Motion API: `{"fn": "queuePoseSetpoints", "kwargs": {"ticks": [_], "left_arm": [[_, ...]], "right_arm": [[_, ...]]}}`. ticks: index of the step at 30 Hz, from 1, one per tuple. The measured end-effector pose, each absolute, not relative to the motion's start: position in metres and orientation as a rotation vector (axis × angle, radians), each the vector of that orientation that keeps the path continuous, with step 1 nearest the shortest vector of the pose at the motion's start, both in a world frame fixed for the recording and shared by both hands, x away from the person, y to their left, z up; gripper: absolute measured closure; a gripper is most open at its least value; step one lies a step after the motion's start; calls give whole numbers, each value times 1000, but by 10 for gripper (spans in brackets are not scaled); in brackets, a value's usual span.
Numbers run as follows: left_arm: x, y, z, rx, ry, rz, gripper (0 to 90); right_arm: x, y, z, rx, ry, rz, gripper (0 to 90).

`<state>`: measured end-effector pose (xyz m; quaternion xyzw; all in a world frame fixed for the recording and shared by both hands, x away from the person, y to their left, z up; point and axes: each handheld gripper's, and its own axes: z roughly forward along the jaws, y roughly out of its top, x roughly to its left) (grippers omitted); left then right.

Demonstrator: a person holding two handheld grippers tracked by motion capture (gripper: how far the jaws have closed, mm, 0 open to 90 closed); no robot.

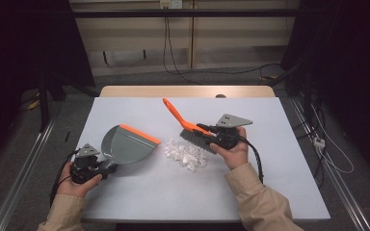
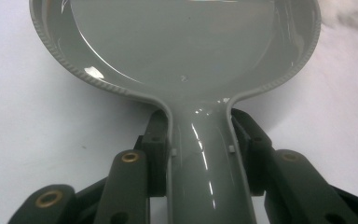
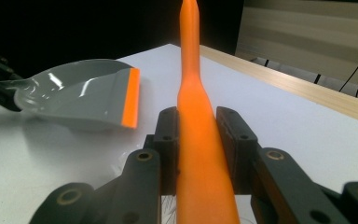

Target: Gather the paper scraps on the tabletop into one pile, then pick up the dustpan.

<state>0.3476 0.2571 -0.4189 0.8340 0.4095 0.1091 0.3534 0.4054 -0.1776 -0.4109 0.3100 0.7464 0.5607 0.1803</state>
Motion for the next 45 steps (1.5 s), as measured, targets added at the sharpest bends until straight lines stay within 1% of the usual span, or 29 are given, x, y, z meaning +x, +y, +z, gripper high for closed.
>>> {"fn": "queuePoseSetpoints", "kwargs": {"ticks": [10,20,30,35,39,41,43,45], "left_arm": [[339,256,-417,2230,923,242,628],[335,243,-420,2312,802,185,628],[333,234,-422,2336,739,140,627],[332,230,-424,2352,710,127,627],[333,230,-423,2349,693,109,627],[333,230,-424,2347,692,106,627],[333,229,-425,2354,682,95,627],[333,229,-425,2360,673,93,627]], "right_arm": [[409,-178,-411,886,2105,1583,711],[409,-180,-411,903,2089,1563,712],[403,-200,-414,976,2055,1464,712],[395,-216,-422,1034,2048,1389,711],[388,-222,-426,1096,2054,1365,709],[386,-221,-424,1118,2054,1310,698],[384,-218,-421,1166,2085,1295,652],[384,-214,-419,1185,2131,1229,638]]}}
